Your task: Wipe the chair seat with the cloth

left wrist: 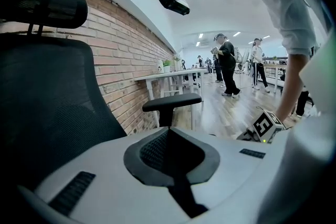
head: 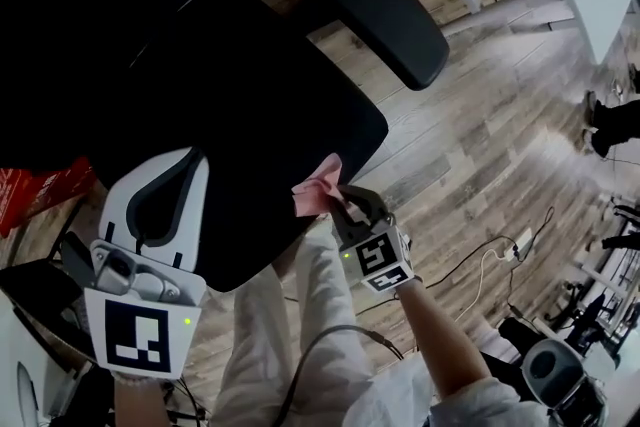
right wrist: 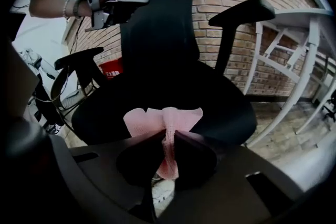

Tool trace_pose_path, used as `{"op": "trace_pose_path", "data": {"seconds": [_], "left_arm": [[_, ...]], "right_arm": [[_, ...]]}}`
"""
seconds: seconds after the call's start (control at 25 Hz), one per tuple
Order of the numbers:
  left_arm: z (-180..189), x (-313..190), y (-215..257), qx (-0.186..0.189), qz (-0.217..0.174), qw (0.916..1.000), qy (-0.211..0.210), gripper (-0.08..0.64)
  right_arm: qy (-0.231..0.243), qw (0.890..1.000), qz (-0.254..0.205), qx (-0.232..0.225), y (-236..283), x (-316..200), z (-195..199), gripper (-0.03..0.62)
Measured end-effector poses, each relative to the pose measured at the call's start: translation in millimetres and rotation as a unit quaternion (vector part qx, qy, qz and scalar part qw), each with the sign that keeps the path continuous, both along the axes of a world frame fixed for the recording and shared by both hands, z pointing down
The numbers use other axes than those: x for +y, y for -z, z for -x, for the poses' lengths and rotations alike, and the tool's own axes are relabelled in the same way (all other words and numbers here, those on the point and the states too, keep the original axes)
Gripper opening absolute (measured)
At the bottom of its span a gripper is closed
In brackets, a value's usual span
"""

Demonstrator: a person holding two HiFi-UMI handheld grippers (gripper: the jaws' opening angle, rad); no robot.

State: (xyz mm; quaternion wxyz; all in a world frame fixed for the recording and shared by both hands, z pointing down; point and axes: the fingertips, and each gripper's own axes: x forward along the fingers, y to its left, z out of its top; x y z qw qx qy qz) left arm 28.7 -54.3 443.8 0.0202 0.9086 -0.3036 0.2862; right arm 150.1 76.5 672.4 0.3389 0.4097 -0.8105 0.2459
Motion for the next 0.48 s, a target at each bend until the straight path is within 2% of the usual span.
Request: {"op": "trace_pose_path", "data": {"seconds": [0.2,0.48], "left_arm": [[-9,-10,-5,0.004,0.005,0.9998,0.019,0.018],[-25,-16,-6,0.007,0.005,0.9998,0.019,0.018]], "right_arm": [[-0.065,0.997,-0.028,0.028,6,-44,-64,0.058],[-0.100,0.992,-0.044,0.067,11,-77,-126,0.058]]}}
